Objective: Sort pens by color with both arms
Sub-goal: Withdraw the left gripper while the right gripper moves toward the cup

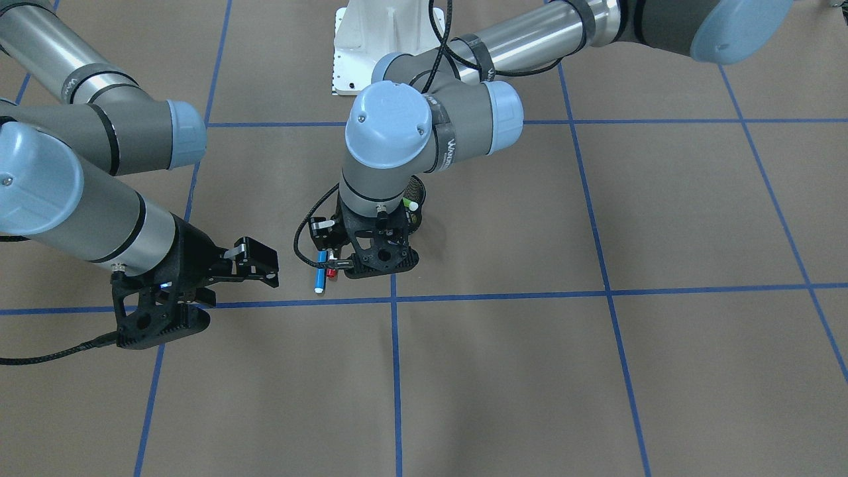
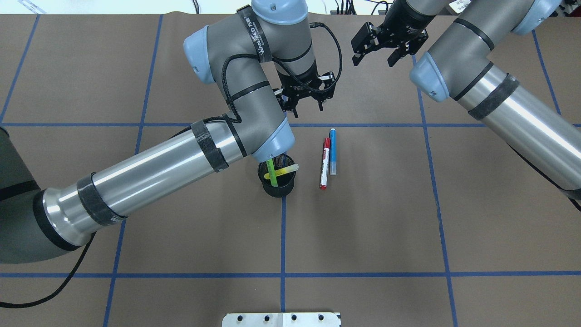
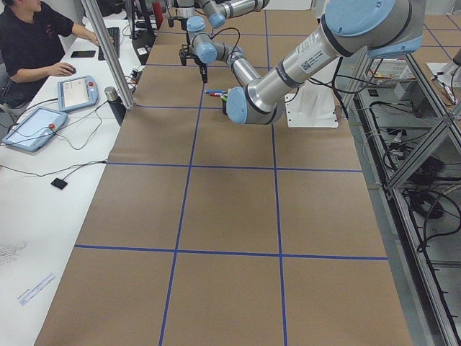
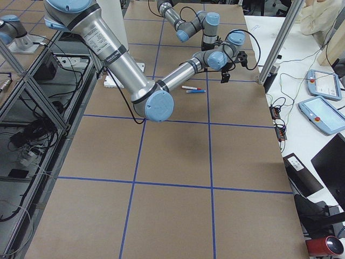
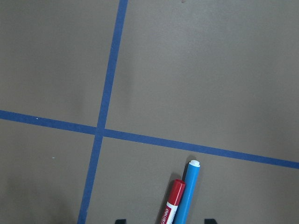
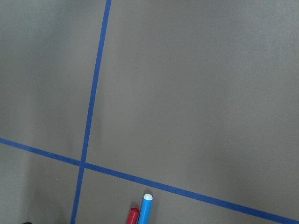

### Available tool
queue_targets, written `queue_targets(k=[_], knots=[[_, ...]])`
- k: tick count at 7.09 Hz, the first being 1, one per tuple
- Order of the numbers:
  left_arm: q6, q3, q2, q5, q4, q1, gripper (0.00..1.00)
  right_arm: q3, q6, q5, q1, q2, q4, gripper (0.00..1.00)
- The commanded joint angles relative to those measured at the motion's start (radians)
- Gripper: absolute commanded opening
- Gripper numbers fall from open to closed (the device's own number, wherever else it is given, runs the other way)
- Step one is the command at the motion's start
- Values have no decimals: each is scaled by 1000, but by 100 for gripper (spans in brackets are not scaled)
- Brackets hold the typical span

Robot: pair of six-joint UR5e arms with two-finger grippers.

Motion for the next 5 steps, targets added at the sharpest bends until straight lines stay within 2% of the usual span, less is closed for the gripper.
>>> queue_targets(k=[1, 2, 3, 4, 5], knots=[[154, -157, 87, -132, 136, -108, 64, -66, 100, -66, -51, 90, 3, 99], [257, -335, 223, -144, 219, -147, 64, -76, 147, -95, -77, 118, 2, 99], [366, -458, 308, -145, 320, -185, 64, -76, 193, -114, -99, 141, 2, 99], [456, -532, 353, -145, 407, -211, 64, -77, 255, -160, -131, 165, 3, 99], [506, -595, 418, -145, 429, -236, 64, -88, 302, -192, -157, 193, 4, 99]])
